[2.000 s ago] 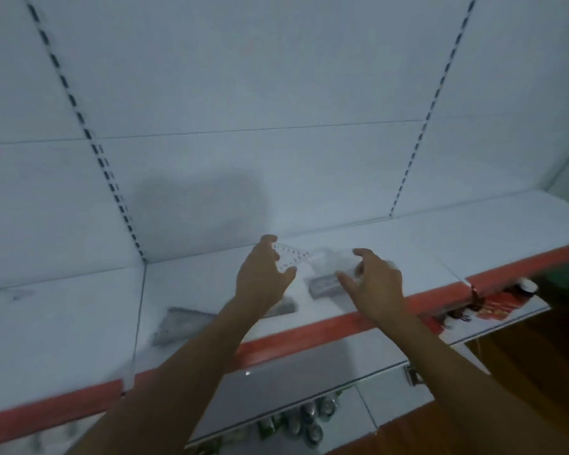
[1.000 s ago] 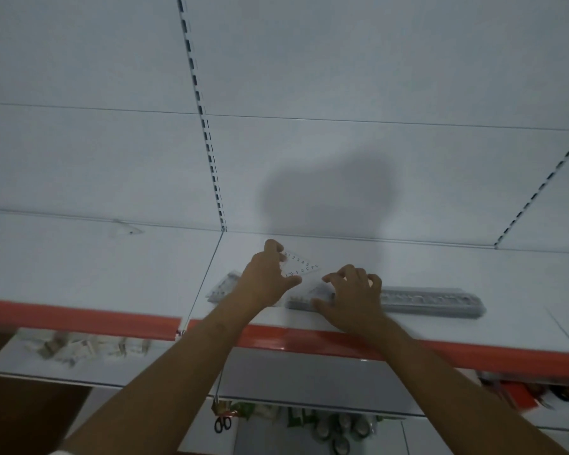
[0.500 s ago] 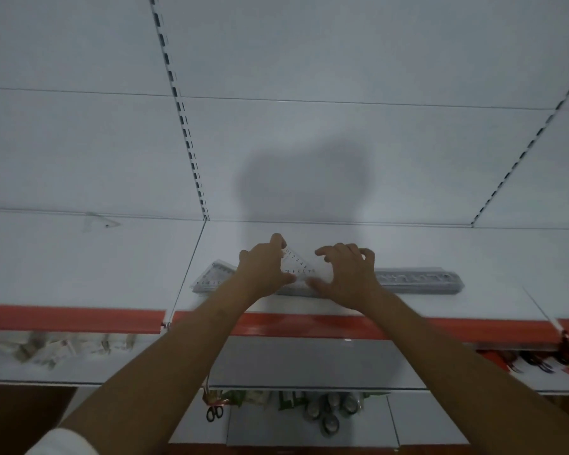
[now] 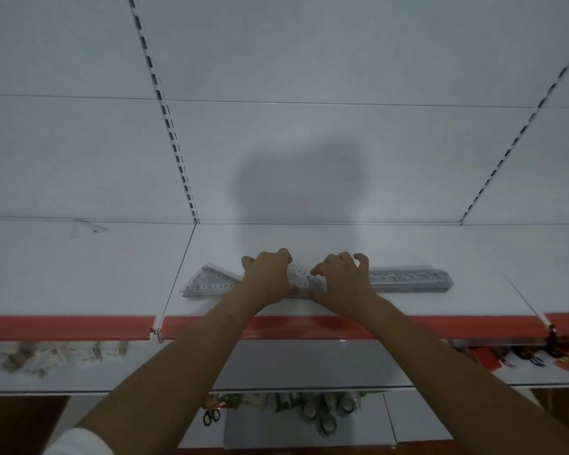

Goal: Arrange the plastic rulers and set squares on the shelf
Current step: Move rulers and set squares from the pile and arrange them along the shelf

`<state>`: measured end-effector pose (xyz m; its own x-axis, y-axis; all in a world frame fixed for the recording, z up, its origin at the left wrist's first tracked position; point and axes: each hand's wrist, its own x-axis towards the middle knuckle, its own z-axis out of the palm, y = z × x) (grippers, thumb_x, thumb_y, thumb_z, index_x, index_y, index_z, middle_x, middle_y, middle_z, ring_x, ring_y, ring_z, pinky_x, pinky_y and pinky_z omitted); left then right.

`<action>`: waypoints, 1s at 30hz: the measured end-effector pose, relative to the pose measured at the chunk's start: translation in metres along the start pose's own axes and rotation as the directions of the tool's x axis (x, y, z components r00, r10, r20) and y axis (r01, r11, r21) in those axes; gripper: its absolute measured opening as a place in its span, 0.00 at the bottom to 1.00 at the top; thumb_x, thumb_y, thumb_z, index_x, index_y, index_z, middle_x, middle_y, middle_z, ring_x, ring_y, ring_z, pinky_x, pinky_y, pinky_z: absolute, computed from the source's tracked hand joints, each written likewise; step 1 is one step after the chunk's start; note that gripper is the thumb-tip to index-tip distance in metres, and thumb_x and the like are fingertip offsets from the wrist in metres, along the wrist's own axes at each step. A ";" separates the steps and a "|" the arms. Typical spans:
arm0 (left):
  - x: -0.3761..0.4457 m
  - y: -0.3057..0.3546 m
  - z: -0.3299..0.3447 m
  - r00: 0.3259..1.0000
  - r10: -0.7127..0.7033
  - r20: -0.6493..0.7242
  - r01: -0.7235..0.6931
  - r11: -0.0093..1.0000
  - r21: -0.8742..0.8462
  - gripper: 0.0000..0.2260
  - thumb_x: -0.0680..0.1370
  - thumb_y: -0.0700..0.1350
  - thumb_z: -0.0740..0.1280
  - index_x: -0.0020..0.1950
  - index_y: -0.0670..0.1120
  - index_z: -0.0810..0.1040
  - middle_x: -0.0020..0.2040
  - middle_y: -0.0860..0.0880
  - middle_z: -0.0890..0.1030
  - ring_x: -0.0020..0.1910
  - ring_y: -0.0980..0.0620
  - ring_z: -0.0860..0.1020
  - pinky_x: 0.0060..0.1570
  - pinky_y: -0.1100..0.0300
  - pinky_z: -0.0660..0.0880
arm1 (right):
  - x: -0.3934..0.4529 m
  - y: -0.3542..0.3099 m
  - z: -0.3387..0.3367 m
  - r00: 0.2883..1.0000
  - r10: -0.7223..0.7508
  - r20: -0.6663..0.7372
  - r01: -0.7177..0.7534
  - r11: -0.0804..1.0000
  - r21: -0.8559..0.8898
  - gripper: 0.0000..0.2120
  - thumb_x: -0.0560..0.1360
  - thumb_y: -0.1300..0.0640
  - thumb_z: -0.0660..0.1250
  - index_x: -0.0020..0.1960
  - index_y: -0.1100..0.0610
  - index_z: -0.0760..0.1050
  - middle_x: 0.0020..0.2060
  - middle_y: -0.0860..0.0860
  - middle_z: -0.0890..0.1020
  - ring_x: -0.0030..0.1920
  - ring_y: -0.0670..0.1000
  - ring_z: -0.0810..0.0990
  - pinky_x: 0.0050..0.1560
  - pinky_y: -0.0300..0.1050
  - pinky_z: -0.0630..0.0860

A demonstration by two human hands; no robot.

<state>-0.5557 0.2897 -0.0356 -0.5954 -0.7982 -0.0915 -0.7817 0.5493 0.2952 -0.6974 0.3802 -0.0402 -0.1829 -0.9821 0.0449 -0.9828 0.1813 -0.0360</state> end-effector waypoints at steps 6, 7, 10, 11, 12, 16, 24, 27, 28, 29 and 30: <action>-0.002 0.001 0.002 0.999 -0.005 0.036 0.005 1.000 0.014 0.33 0.69 0.60 0.73 0.69 0.50 0.66 0.60 0.51 0.78 0.61 0.48 0.73 0.61 0.49 0.59 | 0.001 0.001 0.001 0.999 -0.018 0.047 0.021 0.999 -0.047 0.23 0.72 0.34 0.62 0.62 0.45 0.75 0.60 0.48 0.76 0.66 0.52 0.67 0.69 0.60 0.50; -0.003 0.000 0.001 0.999 -0.007 0.045 0.006 0.999 0.033 0.34 0.69 0.59 0.74 0.69 0.49 0.65 0.60 0.51 0.78 0.61 0.47 0.73 0.61 0.49 0.59 | 0.002 0.002 0.000 0.998 -0.026 0.051 0.030 0.998 -0.063 0.23 0.72 0.34 0.62 0.61 0.45 0.76 0.59 0.48 0.76 0.66 0.52 0.67 0.69 0.61 0.50; -0.006 -0.002 -0.003 0.999 -0.017 0.036 0.010 0.982 0.187 0.30 0.71 0.51 0.74 0.68 0.48 0.64 0.55 0.49 0.79 0.58 0.46 0.74 0.60 0.48 0.60 | 0.003 0.002 0.000 0.996 -0.048 0.071 0.055 0.992 -0.111 0.20 0.73 0.35 0.63 0.58 0.46 0.78 0.55 0.48 0.79 0.64 0.53 0.68 0.69 0.61 0.49; -0.006 -0.003 -0.003 0.999 -0.021 0.025 0.014 0.971 0.238 0.27 0.72 0.47 0.73 0.67 0.48 0.65 0.54 0.48 0.79 0.56 0.46 0.74 0.59 0.49 0.60 | 0.003 0.001 0.000 0.996 -0.050 0.078 0.059 0.991 -0.118 0.20 0.73 0.35 0.63 0.57 0.46 0.79 0.54 0.48 0.79 0.64 0.53 0.68 0.69 0.62 0.49; -0.007 -0.004 -0.003 1.000 -0.025 0.015 0.020 0.962 0.272 0.24 0.73 0.44 0.71 0.66 0.47 0.66 0.52 0.49 0.79 0.55 0.46 0.75 0.58 0.49 0.60 | 0.003 0.001 0.001 0.996 -0.050 0.079 0.060 0.991 -0.121 0.20 0.73 0.36 0.63 0.57 0.46 0.79 0.54 0.48 0.79 0.64 0.53 0.68 0.69 0.61 0.49; -0.008 -0.003 -0.002 0.999 -0.036 0.011 0.031 0.953 0.301 0.21 0.73 0.43 0.71 0.64 0.48 0.68 0.52 0.49 0.79 0.53 0.47 0.77 0.59 0.50 0.60 | 0.003 -0.003 0.000 0.995 -0.020 0.099 0.031 0.993 -0.112 0.19 0.72 0.37 0.65 0.56 0.47 0.79 0.53 0.48 0.79 0.64 0.53 0.68 0.69 0.61 0.48; -0.035 -0.005 -0.026 0.996 -0.053 -0.065 0.061 0.989 0.132 0.31 0.72 0.58 0.71 0.70 0.51 0.64 0.63 0.50 0.74 0.62 0.48 0.71 0.61 0.47 0.61 | 0.019 -0.021 -0.025 0.998 -0.064 0.027 0.064 0.998 -0.014 0.31 0.70 0.28 0.58 0.65 0.45 0.71 0.63 0.47 0.74 0.67 0.51 0.67 0.70 0.58 0.49; -0.071 -0.038 -0.055 0.962 -0.172 -0.210 0.181 0.983 0.025 0.27 0.75 0.60 0.66 0.69 0.52 0.65 0.64 0.51 0.74 0.63 0.49 0.72 0.61 0.47 0.61 | 0.046 -0.059 -0.038 0.965 -0.204 -0.165 0.237 0.948 0.215 0.24 0.74 0.35 0.60 0.63 0.48 0.73 0.60 0.49 0.75 0.63 0.52 0.71 0.64 0.52 0.60; -0.087 -0.055 -0.065 0.940 -0.235 -0.247 0.250 0.968 0.031 0.26 0.75 0.60 0.65 0.69 0.52 0.66 0.64 0.50 0.74 0.63 0.48 0.71 0.61 0.46 0.62 | 0.055 -0.077 -0.040 0.946 -0.259 -0.195 0.306 0.912 0.272 0.23 0.75 0.38 0.61 0.63 0.50 0.73 0.60 0.50 0.76 0.62 0.53 0.72 0.62 0.51 0.63; -0.105 -0.076 -0.073 0.911 -0.304 -0.278 0.327 0.944 0.040 0.25 0.75 0.61 0.64 0.69 0.52 0.66 0.64 0.50 0.73 0.63 0.48 0.71 0.62 0.46 0.62 | 0.063 -0.100 -0.041 0.926 -0.311 -0.213 0.366 0.878 0.308 0.23 0.75 0.39 0.62 0.64 0.51 0.73 0.60 0.51 0.76 0.61 0.54 0.73 0.60 0.51 0.65; -0.124 -0.097 -0.081 0.879 -0.375 -0.294 0.403 0.915 0.037 0.26 0.75 0.61 0.64 0.69 0.52 0.66 0.65 0.49 0.73 0.64 0.47 0.71 0.62 0.46 0.63 | 0.069 -0.126 -0.042 0.906 -0.361 -0.221 0.418 0.850 0.322 0.23 0.76 0.40 0.61 0.65 0.52 0.73 0.60 0.51 0.76 0.61 0.54 0.73 0.60 0.50 0.65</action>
<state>-0.3908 0.3154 0.0245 -0.1757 -0.9804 0.0889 -0.9616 0.1903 0.1978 -0.5877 0.2923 0.0096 0.1833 -0.9439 0.2746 -0.9028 -0.2722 -0.3330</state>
